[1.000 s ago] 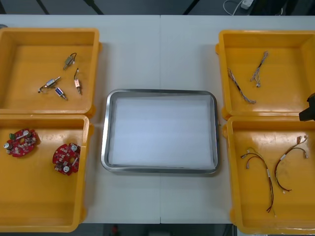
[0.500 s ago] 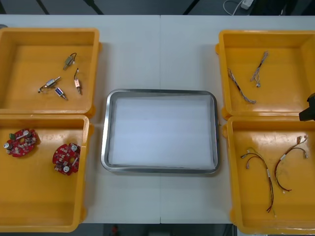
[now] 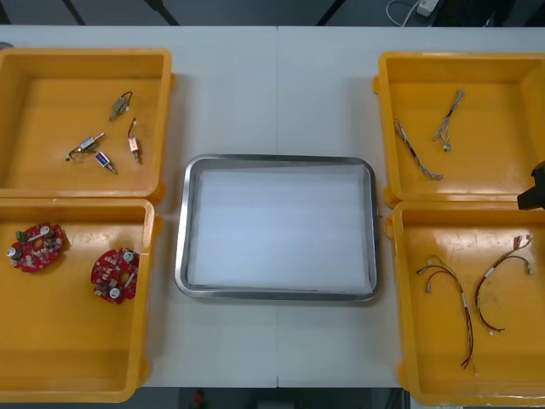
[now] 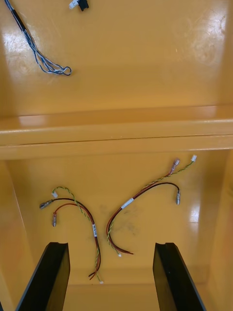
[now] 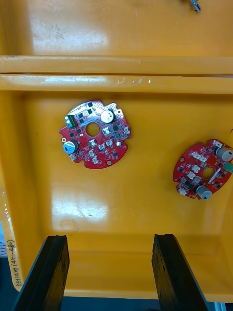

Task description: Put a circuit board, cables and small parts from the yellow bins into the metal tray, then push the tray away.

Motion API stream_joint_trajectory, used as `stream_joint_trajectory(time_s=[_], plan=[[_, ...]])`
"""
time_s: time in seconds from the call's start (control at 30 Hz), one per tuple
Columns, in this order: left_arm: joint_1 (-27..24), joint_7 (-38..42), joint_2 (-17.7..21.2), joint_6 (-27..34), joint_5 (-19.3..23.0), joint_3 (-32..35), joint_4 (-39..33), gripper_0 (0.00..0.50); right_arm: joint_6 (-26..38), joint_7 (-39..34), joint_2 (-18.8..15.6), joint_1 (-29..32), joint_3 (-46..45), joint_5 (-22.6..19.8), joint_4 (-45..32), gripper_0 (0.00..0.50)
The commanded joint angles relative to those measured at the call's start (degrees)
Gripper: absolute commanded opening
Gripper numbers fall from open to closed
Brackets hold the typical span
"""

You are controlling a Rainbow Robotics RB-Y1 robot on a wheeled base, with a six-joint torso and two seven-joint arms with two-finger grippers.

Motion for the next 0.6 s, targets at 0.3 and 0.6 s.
stream_joint_trajectory(time_s=[0.3, 0.6], plan=[[0.94, 3.25, 2.52, -0.31, 0.32, 1.79, -0.92, 0.500, 0.27, 2.38, -2.18, 0.62, -1.88, 0.39, -0.76, 0.500], [0.94, 3.25, 2.52, -0.31, 0.32, 1.79, -0.92, 0.500, 0.27, 2.38, -2.18, 0.62, -1.88, 0.39, -0.76, 0.500]])
